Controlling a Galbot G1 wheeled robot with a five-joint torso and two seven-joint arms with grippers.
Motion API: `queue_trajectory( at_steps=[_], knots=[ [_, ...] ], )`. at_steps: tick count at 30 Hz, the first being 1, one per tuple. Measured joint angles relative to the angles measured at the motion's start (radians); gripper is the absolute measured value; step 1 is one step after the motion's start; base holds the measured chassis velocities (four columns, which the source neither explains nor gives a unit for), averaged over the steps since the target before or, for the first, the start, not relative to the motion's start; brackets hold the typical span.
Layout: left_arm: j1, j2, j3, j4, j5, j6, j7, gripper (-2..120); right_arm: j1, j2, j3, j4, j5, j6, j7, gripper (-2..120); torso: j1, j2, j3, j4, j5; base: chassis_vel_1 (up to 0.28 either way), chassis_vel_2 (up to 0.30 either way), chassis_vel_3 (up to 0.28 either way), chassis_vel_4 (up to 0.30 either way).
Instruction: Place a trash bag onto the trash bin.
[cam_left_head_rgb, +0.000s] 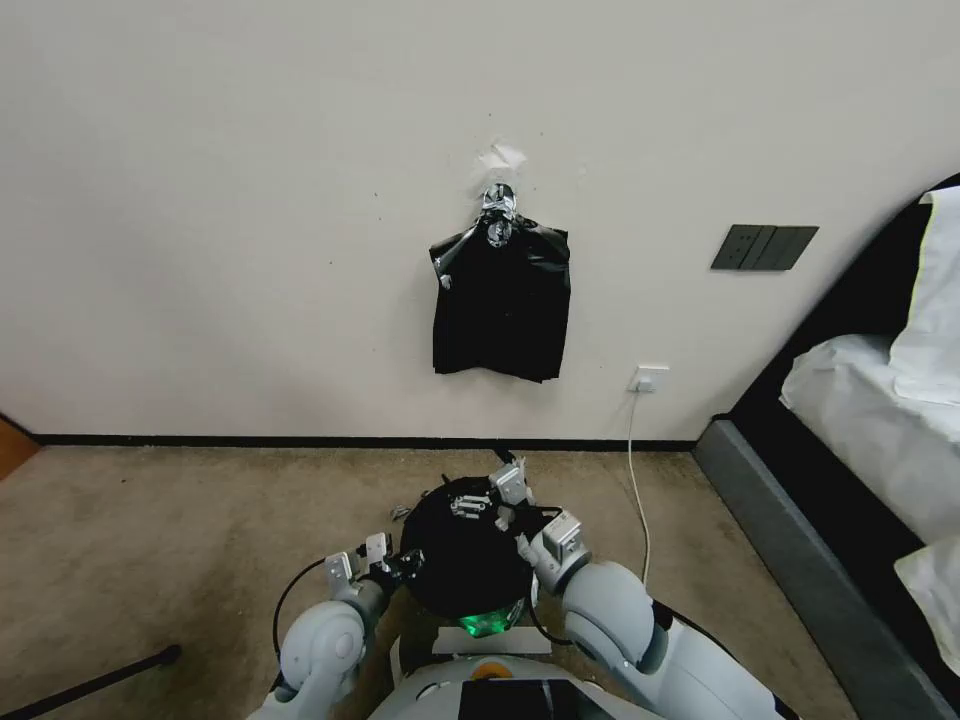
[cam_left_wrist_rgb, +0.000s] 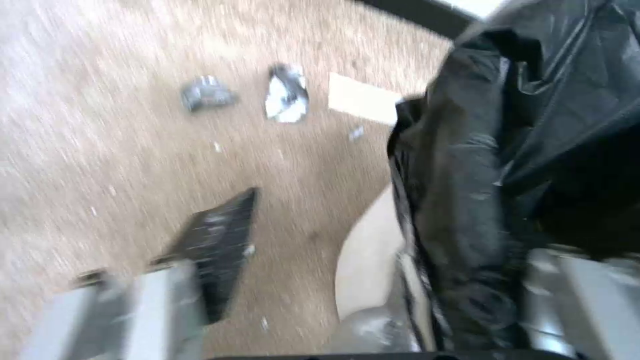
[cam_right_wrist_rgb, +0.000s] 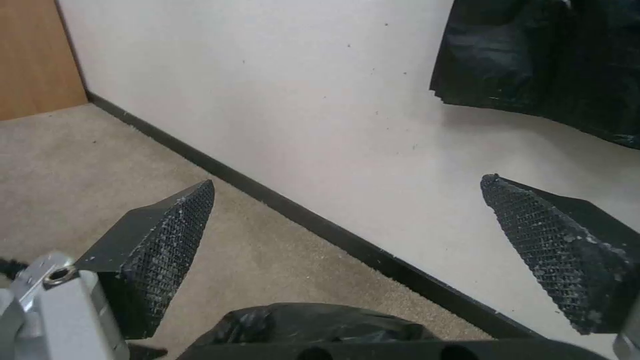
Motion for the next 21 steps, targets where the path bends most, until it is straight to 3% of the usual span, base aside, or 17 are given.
queue_trajectory(
  at_steps=[4,12,15,16,18,19,21],
  knots=[
    [-0.001,0.004,-0.007,-0.024,0.016,-0.051,0.042,98,-0.002,0.009,-0.003,-0.017,-0.01,0.009,0.0,100,0.0,0.0,0.0,0.0,0.0002,0.0,0.0,0.0,0.0],
    [-0.008,0.017,-0.018,-0.033,0.054,-0.132,0.108,100,-0.002,0.017,-0.008,-0.023,-0.016,0.011,0.001,100,0.0,0.0,0.0,0.0001,0.0001,0.0,0.0,0.0,0.0],
    [-0.006,0.013,-0.035,-0.023,0.096,-0.264,0.201,100,-0.021,0.039,0.021,-0.036,-0.053,0.016,0.055,100,0.0,0.0,0.0,0.0001,0.0002,0.0,0.0,0.0,0.0],
    [-0.006,0.013,-0.035,-0.023,0.096,-0.264,0.201,100,-0.021,0.039,0.021,-0.036,-0.053,0.016,0.055,100,0.0,0.0,0.0,0.0001,0.0002,0.0,0.0,0.0,0.0],
    [0.0,0.005,-0.049,0.017,0.148,-0.432,0.287,100,-0.068,0.06,0.092,-0.056,-0.088,0.015,0.123,100,0.0,0.0,0.0,0.0003,0.0001,0.0,0.0,0.0,0.0],
    [0.0,0.005,-0.049,0.017,0.148,-0.432,0.287,100,-0.068,0.06,0.092,-0.056,-0.088,0.015,0.123,100,0.0,0.0,0.0,0.0003,0.0001,0.0,0.0,0.0,0.0],
    [0.008,-0.002,-0.079,0.059,0.222,-0.566,0.37,100,-0.131,0.074,0.177,-0.083,-0.114,0.046,0.137,100,0.0,0.0,0.0,-0.0002,0.0,0.0,0.0,0.0,0.0]
  ],
)
